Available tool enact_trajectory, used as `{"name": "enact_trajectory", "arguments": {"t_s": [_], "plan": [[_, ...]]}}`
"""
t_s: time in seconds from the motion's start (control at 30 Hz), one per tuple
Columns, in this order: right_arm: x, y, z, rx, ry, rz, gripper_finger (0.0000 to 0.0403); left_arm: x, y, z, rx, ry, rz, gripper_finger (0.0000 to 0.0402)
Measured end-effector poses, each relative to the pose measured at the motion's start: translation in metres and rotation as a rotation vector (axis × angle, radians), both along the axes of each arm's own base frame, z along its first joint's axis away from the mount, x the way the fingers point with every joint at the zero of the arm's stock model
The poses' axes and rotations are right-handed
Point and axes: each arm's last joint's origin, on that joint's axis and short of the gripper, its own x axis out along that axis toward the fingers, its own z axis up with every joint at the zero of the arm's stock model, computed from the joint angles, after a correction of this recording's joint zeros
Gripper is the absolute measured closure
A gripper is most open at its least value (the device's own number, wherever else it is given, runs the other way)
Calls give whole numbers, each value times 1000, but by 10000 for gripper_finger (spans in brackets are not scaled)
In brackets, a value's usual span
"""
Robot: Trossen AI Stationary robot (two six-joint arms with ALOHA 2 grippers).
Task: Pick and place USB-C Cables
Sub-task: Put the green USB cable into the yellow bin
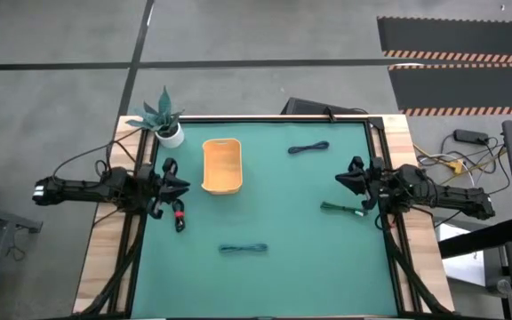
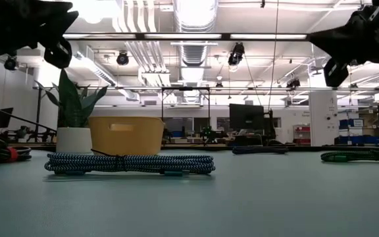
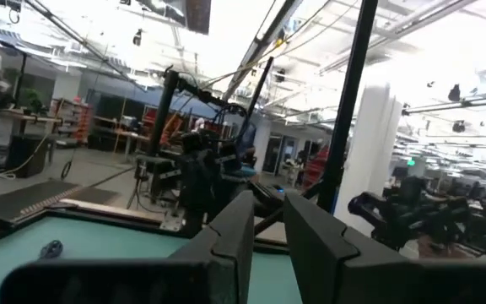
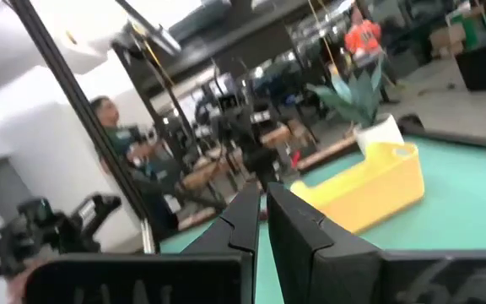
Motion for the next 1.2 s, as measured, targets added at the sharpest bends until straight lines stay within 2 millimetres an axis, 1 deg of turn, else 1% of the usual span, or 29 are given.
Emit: {"name": "enact_trajectory", "arguments": {"t_s": [0.2,0.3,0.4,0.47,0.6,0.73,0.87,1.0,1.1,1.2], "plan": [[-3,0,11,-46,-113,-8,385,-1,2,4,-23,-41,57,347],[-3,0,11,-61,-111,-12,385,-1,2,4,-43,-43,55,347],[-1,0,11,-64,-107,-12,385,-1,3,4,-8,-42,99,347],[1,0,13,-77,-123,-16,385,-1,4,4,-16,-44,126,347],[7,-1,15,-86,-139,-17,385,-4,4,12,-33,-132,149,347],[17,-3,9,-83,-72,-26,385,-8,5,21,-43,-232,150,347],[29,-5,0,-51,53,-39,385,-9,5,22,-76,-243,138,347],[43,-7,5,-62,124,-44,385,-9,5,21,-117,-238,119,347],[53,-9,15,-80,152,-47,385,-8,5,21,-117,-231,119,347],[64,-10,23,-76,244,-43,385,-8,4,21,-115,-231,111,347]]}}
